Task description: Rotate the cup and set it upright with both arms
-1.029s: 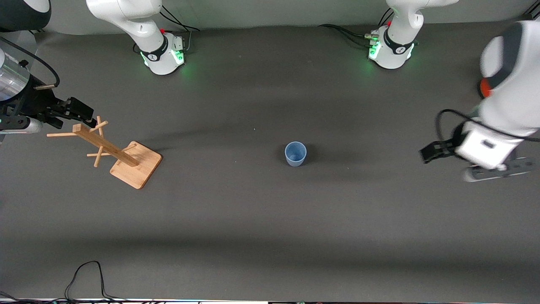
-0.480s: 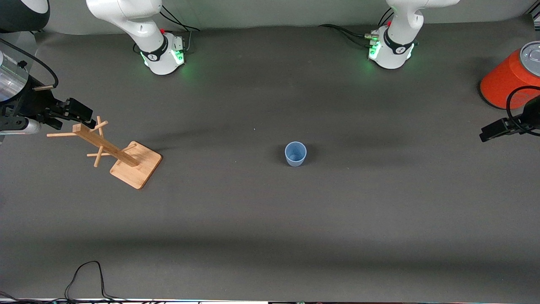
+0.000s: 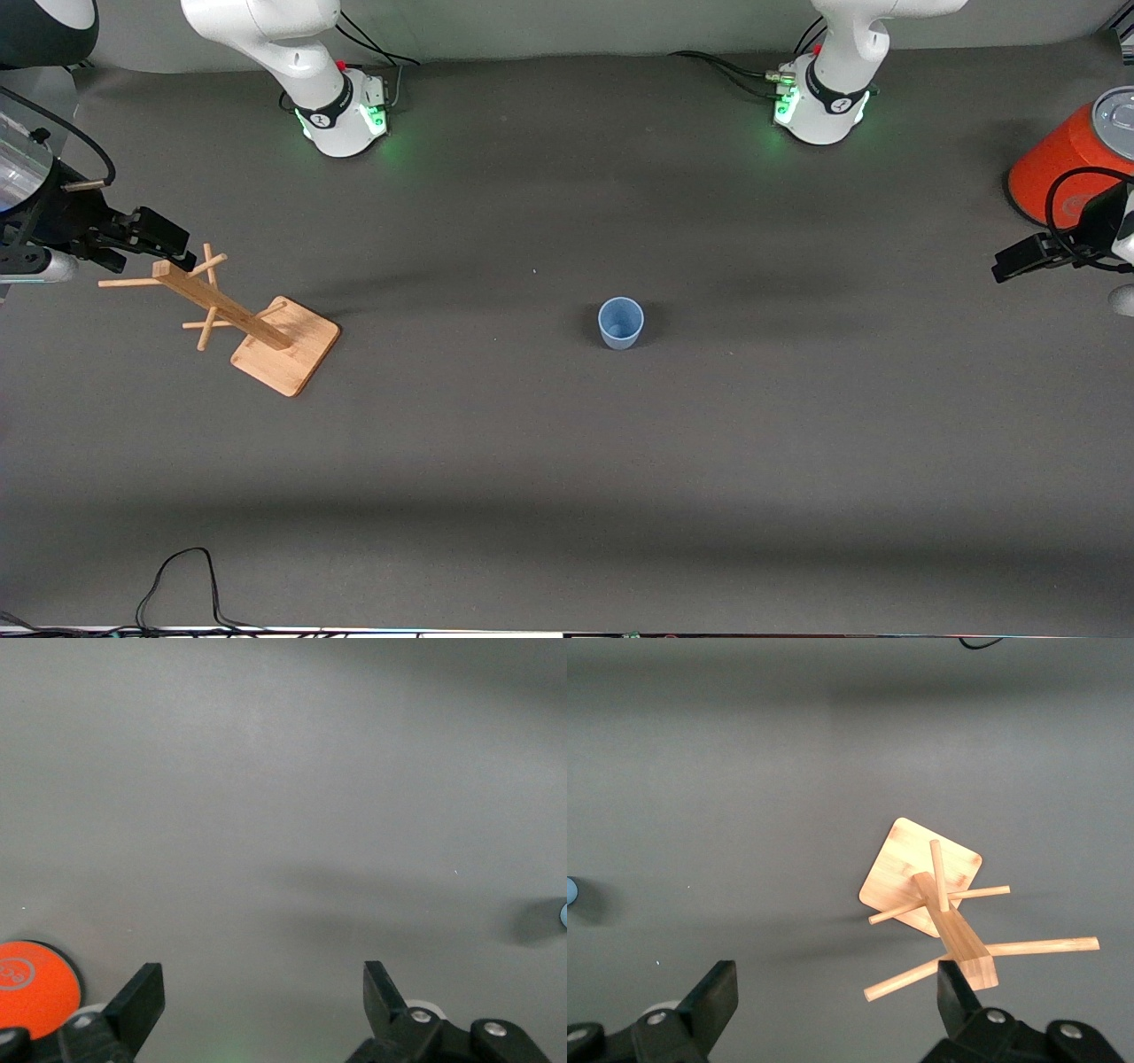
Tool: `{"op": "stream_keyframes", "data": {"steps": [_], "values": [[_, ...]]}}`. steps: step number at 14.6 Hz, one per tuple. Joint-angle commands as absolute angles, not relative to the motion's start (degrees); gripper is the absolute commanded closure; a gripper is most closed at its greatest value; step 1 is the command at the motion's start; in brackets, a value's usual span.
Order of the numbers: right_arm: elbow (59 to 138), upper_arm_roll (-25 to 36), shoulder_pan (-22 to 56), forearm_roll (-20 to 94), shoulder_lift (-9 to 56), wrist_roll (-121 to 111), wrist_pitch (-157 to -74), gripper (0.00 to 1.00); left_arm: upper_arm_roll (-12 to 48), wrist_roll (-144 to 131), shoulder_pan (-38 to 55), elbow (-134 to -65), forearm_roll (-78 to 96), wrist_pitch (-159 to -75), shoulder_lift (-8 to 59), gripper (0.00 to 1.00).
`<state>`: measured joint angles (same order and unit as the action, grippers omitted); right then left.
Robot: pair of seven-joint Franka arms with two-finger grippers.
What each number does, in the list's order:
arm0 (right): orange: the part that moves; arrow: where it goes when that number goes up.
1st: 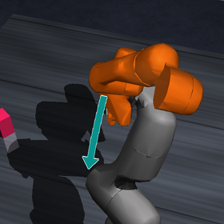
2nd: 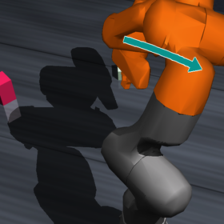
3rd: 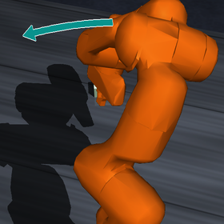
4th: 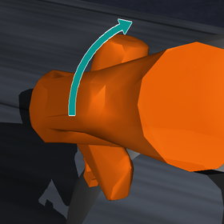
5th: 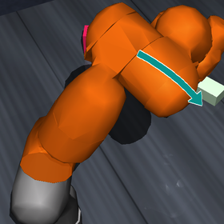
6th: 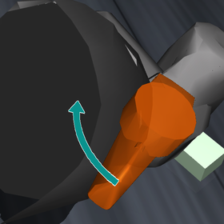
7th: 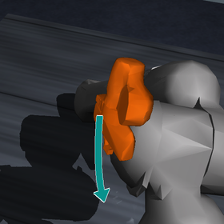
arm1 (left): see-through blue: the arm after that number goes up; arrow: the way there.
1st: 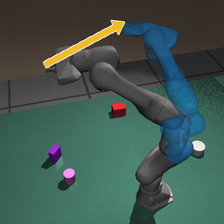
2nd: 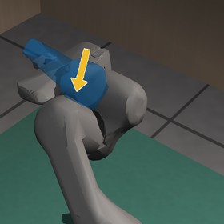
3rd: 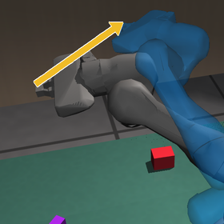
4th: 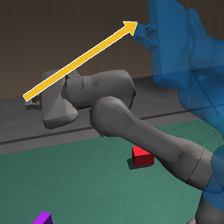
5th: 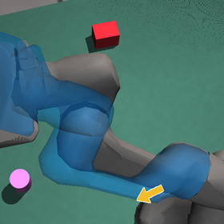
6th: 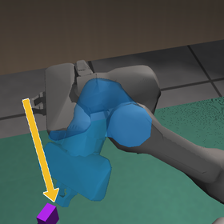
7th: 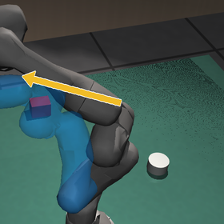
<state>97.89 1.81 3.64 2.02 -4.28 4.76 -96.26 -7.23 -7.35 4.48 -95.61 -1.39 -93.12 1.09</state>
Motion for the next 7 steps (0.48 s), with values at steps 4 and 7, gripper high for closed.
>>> {"op": "stream_keyframes", "data": {"steps": [4,7], "values": [[95.98,2.11,3.78,2.81,-3.16,4.04,-95.98,0.0,-2.3,-8.08,1.24,-93.96,-2.2,-92.21,0.88,0.0],[96.06,2.11,3.78,2.81,-3.16,4.04,-95.98,0.0,-2.2,-9.4,1.49,-93.16,-2.11,-91.06,1.23,0.0]]}}
